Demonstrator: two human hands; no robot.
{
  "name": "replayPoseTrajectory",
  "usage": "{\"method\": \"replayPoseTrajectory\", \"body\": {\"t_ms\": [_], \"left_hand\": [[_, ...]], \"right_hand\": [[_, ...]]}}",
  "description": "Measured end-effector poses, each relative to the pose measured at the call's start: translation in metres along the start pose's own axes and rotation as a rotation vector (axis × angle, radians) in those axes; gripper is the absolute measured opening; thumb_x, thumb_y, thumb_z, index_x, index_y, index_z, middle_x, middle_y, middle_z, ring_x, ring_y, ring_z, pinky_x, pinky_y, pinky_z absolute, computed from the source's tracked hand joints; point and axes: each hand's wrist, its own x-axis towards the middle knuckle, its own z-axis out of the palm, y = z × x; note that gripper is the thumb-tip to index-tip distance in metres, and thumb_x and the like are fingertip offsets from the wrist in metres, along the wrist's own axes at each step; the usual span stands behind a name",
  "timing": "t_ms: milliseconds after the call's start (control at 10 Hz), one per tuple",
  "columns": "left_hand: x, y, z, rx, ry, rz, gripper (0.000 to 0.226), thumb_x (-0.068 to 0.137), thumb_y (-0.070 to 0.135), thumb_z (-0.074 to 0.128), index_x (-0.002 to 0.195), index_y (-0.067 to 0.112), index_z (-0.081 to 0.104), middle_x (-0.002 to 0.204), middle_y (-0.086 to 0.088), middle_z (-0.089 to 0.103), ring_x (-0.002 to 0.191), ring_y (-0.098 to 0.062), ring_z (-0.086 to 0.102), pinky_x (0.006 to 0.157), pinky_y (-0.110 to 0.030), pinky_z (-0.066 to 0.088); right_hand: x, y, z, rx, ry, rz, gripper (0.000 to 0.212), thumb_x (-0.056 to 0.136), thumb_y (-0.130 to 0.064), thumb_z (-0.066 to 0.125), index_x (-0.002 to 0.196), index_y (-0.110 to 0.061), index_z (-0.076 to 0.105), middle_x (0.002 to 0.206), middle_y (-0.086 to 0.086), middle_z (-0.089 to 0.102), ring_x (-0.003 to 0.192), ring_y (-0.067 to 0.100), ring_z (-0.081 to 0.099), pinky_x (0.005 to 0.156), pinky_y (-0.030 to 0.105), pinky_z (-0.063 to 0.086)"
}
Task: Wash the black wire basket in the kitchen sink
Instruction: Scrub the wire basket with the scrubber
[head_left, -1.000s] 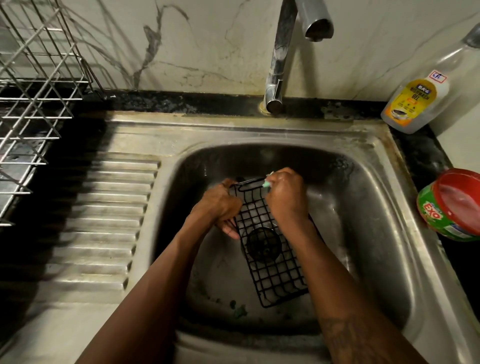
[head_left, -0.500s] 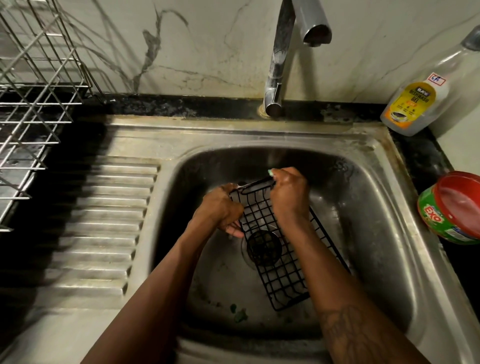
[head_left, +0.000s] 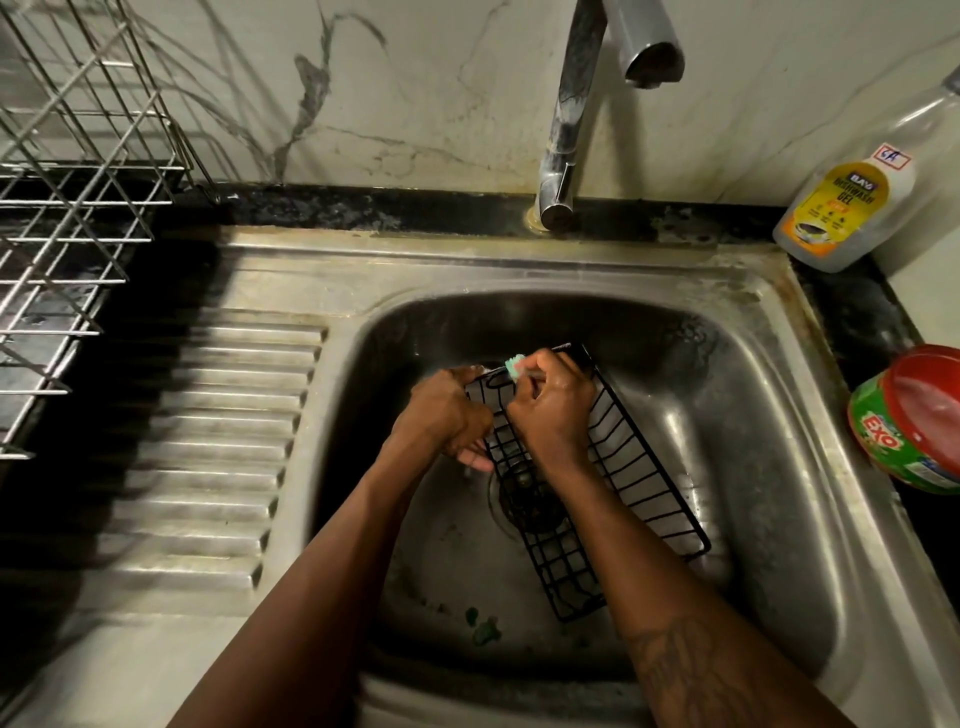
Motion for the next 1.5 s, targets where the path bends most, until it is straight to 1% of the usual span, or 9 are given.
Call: {"method": "replayPoseTrajectory", "body": {"t_ms": [400, 500, 600, 700, 800, 1000, 1200, 1300, 1500], "left_hand": [[-0.006, 0.011, 0.000, -0.081, -0.036, -0.128, 0.071, 0.092, -0.006, 0.062, 0.149, 0.029, 0.040, 0.047, -0.013, 0.066, 0.049, -0.029, 0.070, 0.048, -0.042, 0.061], [-0.011, 0.008, 0.000, -0.063, -0.008, -0.052, 0.059, 0.087, -0.007, 0.066, 0.128, 0.034, 0.055, 0.063, -0.012, 0.071, 0.052, -0.027, 0.072, 0.049, -0.047, 0.060], [-0.010, 0.006, -0.001, -0.041, 0.022, -0.020, 0.050, 0.084, -0.006, 0.068, 0.108, 0.037, 0.057, 0.071, -0.008, 0.072, 0.061, -0.028, 0.075, 0.062, -0.052, 0.062], [-0.007, 0.005, -0.001, -0.066, 0.028, -0.051, 0.054, 0.084, -0.008, 0.066, 0.113, 0.036, 0.058, 0.070, -0.012, 0.072, 0.065, -0.032, 0.075, 0.071, -0.050, 0.063], [-0.007, 0.003, -0.001, -0.023, 0.021, -0.016, 0.059, 0.081, -0.006, 0.067, 0.130, 0.026, 0.057, 0.086, -0.015, 0.073, 0.073, -0.033, 0.075, 0.068, -0.046, 0.064], [-0.009, 0.000, 0.000, 0.003, 0.020, 0.048, 0.065, 0.074, -0.001, 0.065, 0.132, 0.028, 0.058, 0.112, -0.018, 0.069, 0.083, -0.037, 0.075, 0.064, -0.047, 0.064], [-0.012, 0.001, 0.000, 0.021, 0.017, 0.055, 0.062, 0.080, -0.006, 0.063, 0.134, 0.022, 0.057, 0.105, -0.018, 0.070, 0.077, -0.035, 0.076, 0.062, -0.045, 0.064], [-0.008, 0.005, -0.001, -0.010, 0.004, -0.013, 0.061, 0.084, -0.008, 0.067, 0.135, 0.023, 0.055, 0.099, -0.017, 0.072, 0.071, -0.033, 0.076, 0.063, -0.043, 0.064], [-0.004, 0.006, -0.001, -0.079, -0.025, -0.066, 0.034, 0.089, -0.001, 0.068, 0.099, 0.031, 0.065, 0.092, -0.010, 0.073, 0.082, -0.033, 0.076, 0.077, -0.054, 0.061]], "right_hand": [[0.007, 0.015, 0.006, -0.272, -0.201, 0.143, 0.019, 0.093, 0.001, 0.058, 0.104, -0.007, 0.072, 0.099, 0.002, 0.056, 0.071, 0.007, 0.054, 0.050, 0.005, 0.033], [0.006, -0.005, 0.013, -0.073, -0.333, 0.166, 0.017, 0.083, -0.007, 0.062, 0.073, -0.020, 0.065, 0.077, 0.004, 0.060, 0.064, 0.015, 0.055, 0.052, 0.019, 0.037], [0.006, -0.018, 0.019, 0.312, -0.352, 0.485, 0.021, 0.085, -0.006, 0.060, 0.069, -0.019, 0.063, 0.068, 0.001, 0.062, 0.060, 0.011, 0.055, 0.054, 0.020, 0.043], [0.020, -0.020, 0.013, 1.192, -0.112, 1.174, 0.025, 0.095, 0.011, 0.044, 0.082, -0.002, 0.061, 0.080, 0.009, 0.061, 0.074, 0.015, 0.057, 0.060, 0.022, 0.056], [0.030, -0.007, 0.002, 1.522, 0.129, 1.321, 0.022, 0.095, 0.016, 0.041, 0.087, 0.006, 0.059, 0.087, 0.016, 0.059, 0.076, 0.019, 0.060, 0.056, 0.023, 0.060], [0.032, 0.001, -0.007, 1.457, 0.348, 1.307, 0.012, 0.095, 0.008, 0.057, 0.088, 0.000, 0.062, 0.093, 0.012, 0.063, 0.077, 0.015, 0.065, 0.063, 0.018, 0.059], [0.019, 0.013, 0.008, 1.032, 0.130, 1.238, 0.010, 0.097, -0.003, 0.060, 0.104, -0.009, 0.065, 0.086, -0.002, 0.061, 0.070, 0.005, 0.062, 0.076, 0.018, 0.053], [0.013, 0.006, 0.021, 0.797, 0.022, 1.209, 0.022, 0.085, 0.002, 0.070, 0.105, -0.006, 0.070, 0.092, 0.008, 0.074, 0.075, 0.013, 0.071, 0.061, 0.020, 0.055], [0.002, -0.020, 0.025, 0.622, -0.150, 1.063, 0.010, 0.082, -0.004, 0.070, 0.079, -0.013, 0.071, 0.074, 0.007, 0.075, 0.065, 0.017, 0.070, 0.056, 0.027, 0.055]]}}
